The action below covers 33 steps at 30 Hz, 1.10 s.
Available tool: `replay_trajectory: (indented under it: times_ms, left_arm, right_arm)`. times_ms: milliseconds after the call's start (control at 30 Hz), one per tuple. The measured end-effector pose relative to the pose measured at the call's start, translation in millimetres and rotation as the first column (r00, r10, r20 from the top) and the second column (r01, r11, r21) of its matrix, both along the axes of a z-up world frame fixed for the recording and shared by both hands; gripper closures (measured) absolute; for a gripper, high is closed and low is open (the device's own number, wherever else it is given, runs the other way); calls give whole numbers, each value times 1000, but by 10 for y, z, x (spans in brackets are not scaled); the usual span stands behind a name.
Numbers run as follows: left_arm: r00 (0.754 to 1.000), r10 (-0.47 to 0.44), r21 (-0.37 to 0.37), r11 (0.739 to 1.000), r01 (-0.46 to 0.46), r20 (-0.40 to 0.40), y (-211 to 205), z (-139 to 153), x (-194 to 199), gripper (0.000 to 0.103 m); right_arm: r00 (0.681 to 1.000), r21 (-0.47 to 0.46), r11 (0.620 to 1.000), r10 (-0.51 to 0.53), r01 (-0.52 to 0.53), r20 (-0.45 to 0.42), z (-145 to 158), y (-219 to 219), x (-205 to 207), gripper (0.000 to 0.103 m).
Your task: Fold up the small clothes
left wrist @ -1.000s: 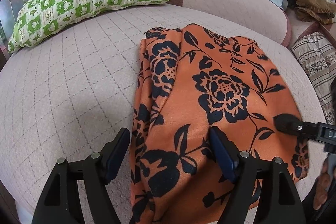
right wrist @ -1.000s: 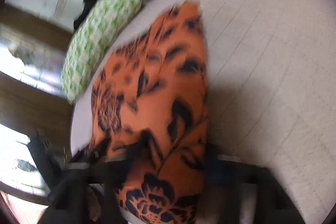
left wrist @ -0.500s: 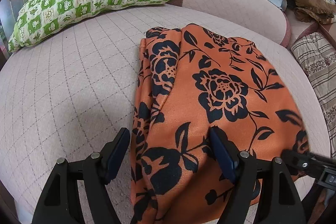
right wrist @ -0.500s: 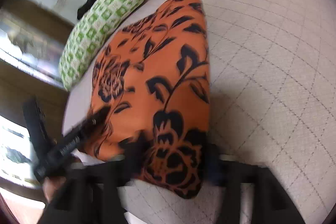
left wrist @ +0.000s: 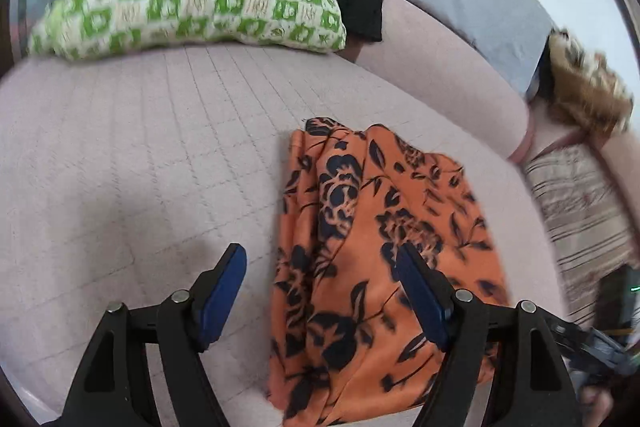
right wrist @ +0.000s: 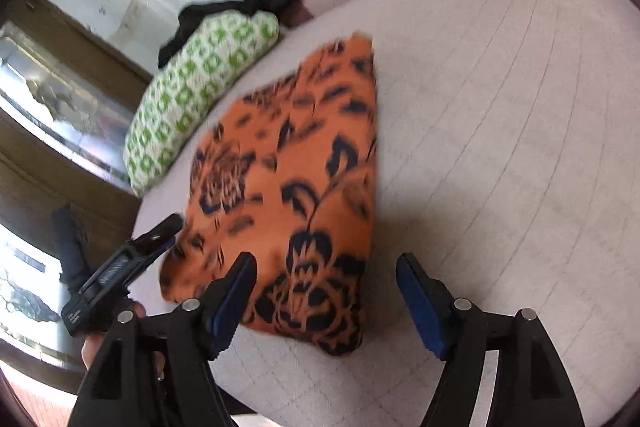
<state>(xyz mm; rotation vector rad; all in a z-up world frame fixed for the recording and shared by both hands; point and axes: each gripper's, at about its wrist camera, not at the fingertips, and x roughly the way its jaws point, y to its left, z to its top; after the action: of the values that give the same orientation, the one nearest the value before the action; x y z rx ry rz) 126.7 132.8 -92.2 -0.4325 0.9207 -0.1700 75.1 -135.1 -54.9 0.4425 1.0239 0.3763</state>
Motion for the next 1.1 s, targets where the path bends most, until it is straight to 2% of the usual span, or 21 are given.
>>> replay_trajectory:
  times_ms: [133, 267, 400, 500, 533, 667, 767, 900, 1100]
  left_arm:
    - [994, -40, -21, 999, 38, -105, -71, -202, 204, 25]
    - [989, -53, -19, 999, 50, -141, -107, -300, 295, 25]
    - [987, -64, 0, 998, 64, -149, -157, -345, 352, 24]
    - [985, -92, -6, 996, 92, -148, -206, -366, 417, 35]
    - [984, -99, -9, 995, 99, -148, -226, -367, 428, 39]
    - [984, -106, -3, 994, 106, -144, -273, -373, 427, 45]
    - [985, -115, 8, 993, 117, -130, -319, -349, 403, 53]
    - [985, -121, 13, 992, 123, -120, -332, -338, 393, 56]
    - [987, -123, 5, 992, 124, -104, -287, -320, 353, 63]
  right_arm:
    - [999, 45, 998, 34, -32, -32, 0, 17, 350, 24]
    - [996, 18, 998, 60, -59, -65, -150, 179, 726, 24]
    - [992, 65, 996, 64, -57, -110, -328, 278, 883, 24]
    - [991, 51, 995, 95, -91, -97, -361, 380, 898, 28]
    - [991, 28, 995, 99, -97, -94, -359, 413, 900, 33]
    - [989, 5, 994, 112, -112, -98, -371, 443, 915, 42]
    - [988, -6, 992, 121, -122, -99, -373, 442, 918, 44]
    - [988, -26, 992, 117, -120, -98, -374, 472, 920, 45]
    - [987, -62, 989, 131, -137, -92, -316, 529, 917, 51]
